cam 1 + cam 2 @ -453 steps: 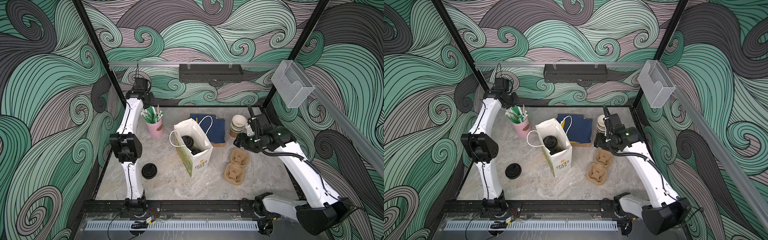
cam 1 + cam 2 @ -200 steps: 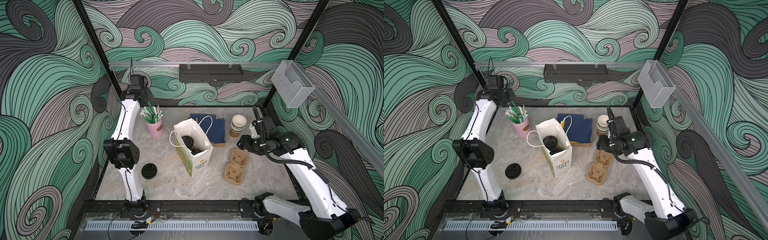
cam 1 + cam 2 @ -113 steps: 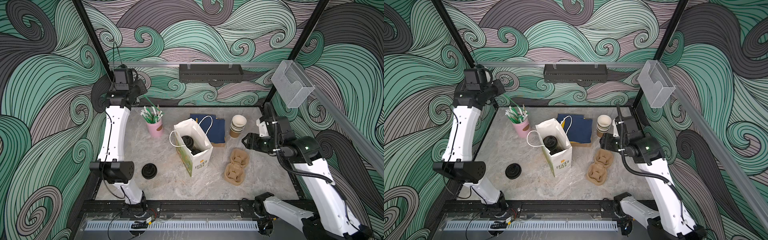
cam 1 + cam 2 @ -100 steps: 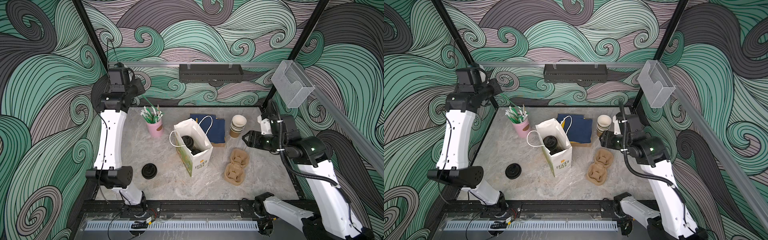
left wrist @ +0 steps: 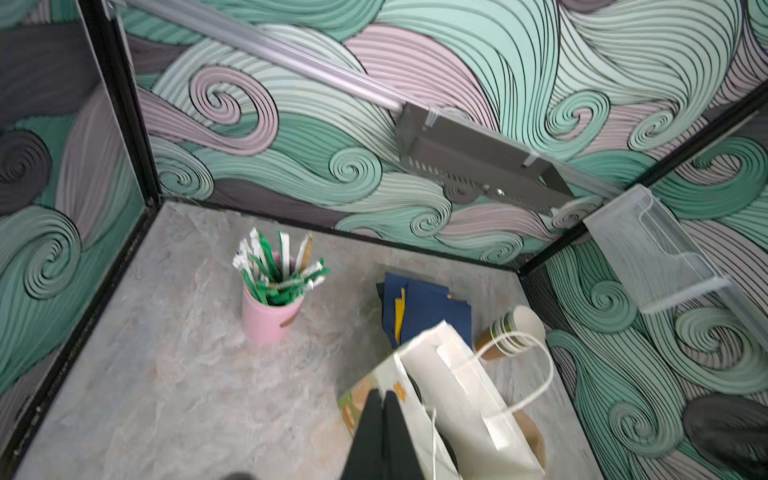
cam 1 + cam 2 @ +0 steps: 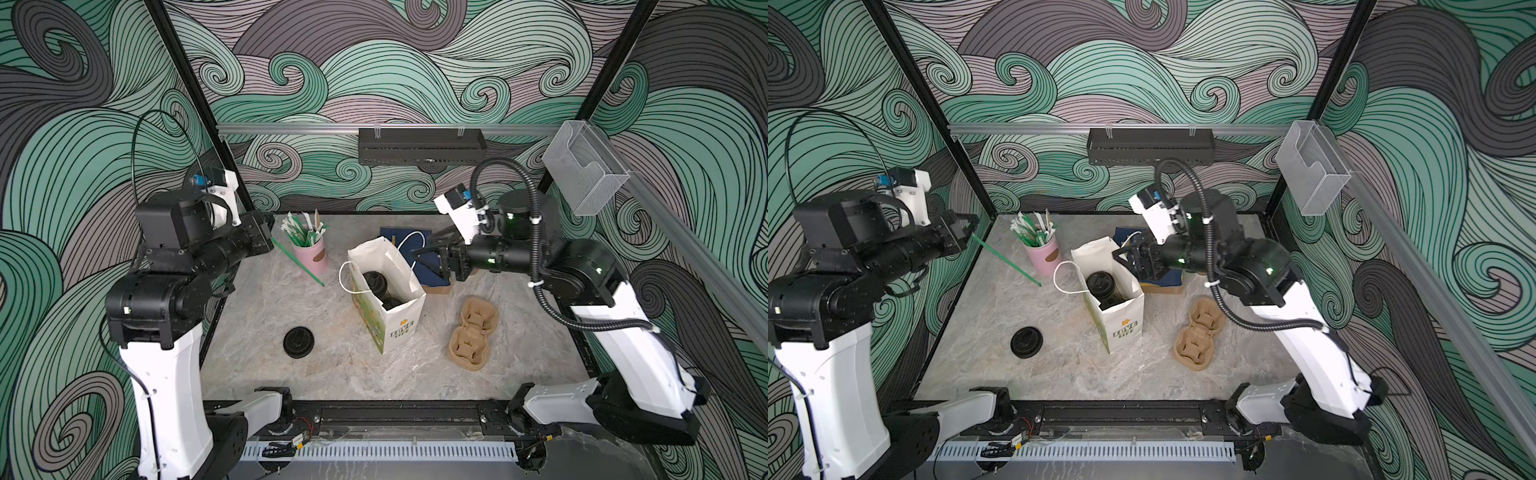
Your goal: Pack the takeout coffee
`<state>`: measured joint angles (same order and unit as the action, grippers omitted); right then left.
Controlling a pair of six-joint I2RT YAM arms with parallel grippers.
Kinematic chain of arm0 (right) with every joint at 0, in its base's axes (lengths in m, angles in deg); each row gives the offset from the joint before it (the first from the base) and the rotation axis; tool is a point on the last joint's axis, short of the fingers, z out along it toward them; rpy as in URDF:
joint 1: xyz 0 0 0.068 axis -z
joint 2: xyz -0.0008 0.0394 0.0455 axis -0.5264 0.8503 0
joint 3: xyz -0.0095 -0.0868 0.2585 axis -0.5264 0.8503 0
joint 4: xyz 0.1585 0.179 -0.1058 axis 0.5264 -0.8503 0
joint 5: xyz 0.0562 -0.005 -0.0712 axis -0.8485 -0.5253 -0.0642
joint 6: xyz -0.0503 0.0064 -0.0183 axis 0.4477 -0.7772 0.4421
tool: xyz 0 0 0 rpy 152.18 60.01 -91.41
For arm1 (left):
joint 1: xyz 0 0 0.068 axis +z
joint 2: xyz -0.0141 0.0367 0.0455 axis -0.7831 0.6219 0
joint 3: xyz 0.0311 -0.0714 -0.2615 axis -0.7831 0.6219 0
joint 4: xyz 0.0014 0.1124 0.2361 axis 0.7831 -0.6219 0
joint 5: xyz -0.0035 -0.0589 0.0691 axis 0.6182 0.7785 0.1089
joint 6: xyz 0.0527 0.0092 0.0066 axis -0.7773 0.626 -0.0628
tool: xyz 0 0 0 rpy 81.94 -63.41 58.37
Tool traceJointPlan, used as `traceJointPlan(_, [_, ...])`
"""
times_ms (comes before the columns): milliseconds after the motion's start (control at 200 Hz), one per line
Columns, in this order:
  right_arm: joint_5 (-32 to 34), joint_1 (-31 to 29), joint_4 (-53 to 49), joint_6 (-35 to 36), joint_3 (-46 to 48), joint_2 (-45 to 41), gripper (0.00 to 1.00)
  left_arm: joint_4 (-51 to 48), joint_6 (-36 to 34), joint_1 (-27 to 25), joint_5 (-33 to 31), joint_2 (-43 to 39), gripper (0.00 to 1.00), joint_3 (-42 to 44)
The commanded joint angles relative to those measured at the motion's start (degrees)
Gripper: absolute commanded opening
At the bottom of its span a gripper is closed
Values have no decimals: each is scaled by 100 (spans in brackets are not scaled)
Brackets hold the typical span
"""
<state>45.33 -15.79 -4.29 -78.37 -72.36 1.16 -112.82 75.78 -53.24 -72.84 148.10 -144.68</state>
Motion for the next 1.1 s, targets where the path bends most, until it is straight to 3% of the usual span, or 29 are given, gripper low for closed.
traceJointPlan(0, [-650,-529,919,470,-103,395,69,-850,36,-45,858,-250,0,150])
traceJointPlan(295, [-883,-1547,2747,272,884,694,68,-618,636,-43,1790,-1125,0,1320])
traceJointPlan(510, [-541,-1963,3114,-23,1264,954,62,-317,887,-46,1997,-1409,0,1802])
traceJointPlan(780, [-175,-2232,3280,69,1285,1344,48,-195,1063,-49,2157,-1533,0,2052])
traceJointPlan(1096, [-123,-2276,3419,-111,1356,1331,23,-77,1226,-42,2263,-1599,0,2105])
